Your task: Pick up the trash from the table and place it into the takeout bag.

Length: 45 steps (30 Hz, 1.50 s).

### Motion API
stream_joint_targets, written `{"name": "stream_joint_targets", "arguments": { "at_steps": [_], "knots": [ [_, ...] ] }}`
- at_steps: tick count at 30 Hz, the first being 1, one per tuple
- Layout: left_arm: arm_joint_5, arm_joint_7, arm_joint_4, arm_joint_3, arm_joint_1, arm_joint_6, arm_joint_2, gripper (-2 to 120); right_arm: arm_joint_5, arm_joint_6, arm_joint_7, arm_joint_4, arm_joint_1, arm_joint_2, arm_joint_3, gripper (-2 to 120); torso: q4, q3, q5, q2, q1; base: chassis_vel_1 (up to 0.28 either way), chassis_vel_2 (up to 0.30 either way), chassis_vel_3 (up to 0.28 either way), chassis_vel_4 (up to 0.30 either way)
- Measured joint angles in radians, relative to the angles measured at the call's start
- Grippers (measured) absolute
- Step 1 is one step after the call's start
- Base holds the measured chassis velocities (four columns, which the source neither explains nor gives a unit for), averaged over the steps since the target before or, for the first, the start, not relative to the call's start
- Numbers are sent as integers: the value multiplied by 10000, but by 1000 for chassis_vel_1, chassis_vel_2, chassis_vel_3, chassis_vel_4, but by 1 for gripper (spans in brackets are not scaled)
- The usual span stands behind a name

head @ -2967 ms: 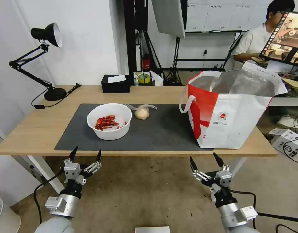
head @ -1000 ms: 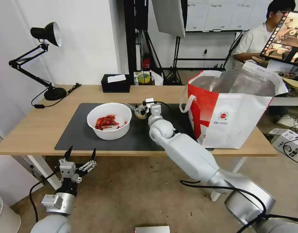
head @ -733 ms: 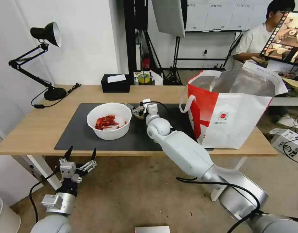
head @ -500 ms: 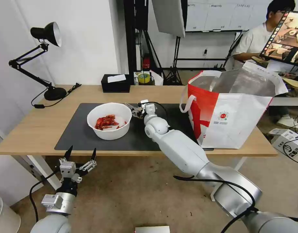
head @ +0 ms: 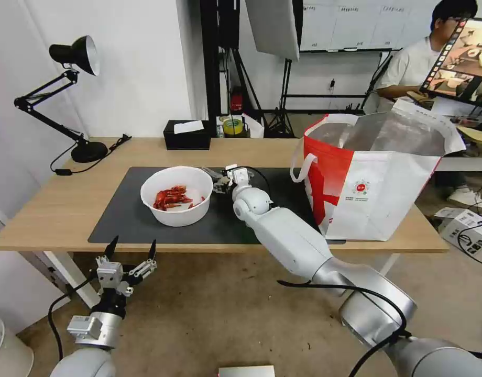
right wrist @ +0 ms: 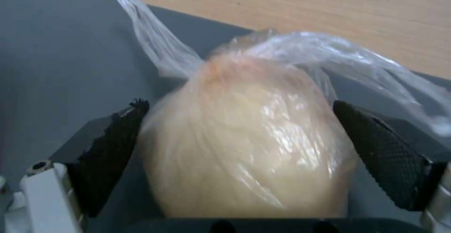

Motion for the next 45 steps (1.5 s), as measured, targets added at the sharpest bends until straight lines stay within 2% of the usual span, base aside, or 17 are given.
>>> {"name": "stream_joint_targets", "arguments": {
  "at_steps": [16, 20, 27, 28, 31, 36, 39, 40, 42, 43, 45],
  "knots": [
    [13, 7, -73, -1, 41, -20, -13, 100, -76, 8, -27, -136, -176, 27, 164, 100, 0, -1, 1, 1, 0, 0, 0, 0, 0],
    [12, 13, -76, -1, 41, -26, -12, 100, -152, 258, -109, -160, -261, 7, 174, 96, 1, -2, 2, 2, -1, 0, 0, 0, 0],
    [8, 17, -59, 58, -25, -31, 5, 100, -277, 609, -198, -187, -368, -36, 247, 73, 6, -1, 3, 1, -1, 0, 0, 0, 0],
    [8, 17, -59, 58, -25, -31, 5, 100, -277, 609, -198, -187, -368, -36, 247, 73, 6, -1, 3, 1, -1, 0, 0, 0, 0],
    [7, 18, -36, 78, -43, -32, 25, 100, -324, 711, -193, -167, -375, -124, 271, 62, -2, 0, 1, 1, -1, 0, 0, 0, 0],
    [5, 22, -34, 84, -51, -21, 42, 100, -359, 772, -144, -45, -392, -234, 273, 52, -6, 2, -1, -1, 0, 0, 0, 0, 0],
    [5, 24, -34, 101, -54, -12, 40, 100, -427, 804, -3, 295, -451, -395, 237, 37, -7, 3, -1, -2, 2, 0, 0, 0, 0],
    [5, 24, -34, 101, -54, -12, 40, 100, -427, 804, -3, 295, -451, -395, 237, 37, -7, 3, -1, -2, 2, 0, 0, 0, 0],
    [12, 26, -35, 119, -55, -7, 22, 100, -535, 868, 229, 763, -513, -565, 163, 27, -2, 3, 0, -2, 2, 0, 0, 0, 0],
    [12, 26, -35, 119, -55, -7, 22, 100, -535, 868, 229, 763, -513, -565, 163, 27, -2, 3, 0, -2, 2, 0, 0, 0, 0],
    [25, 26, -64, 125, -46, -2, -6, 100, -680, 872, 643, 1362, -593, -797, 83, 19, 0, 2, -1, -2, 1, 0, 0, 0, 0]
  ]
}}
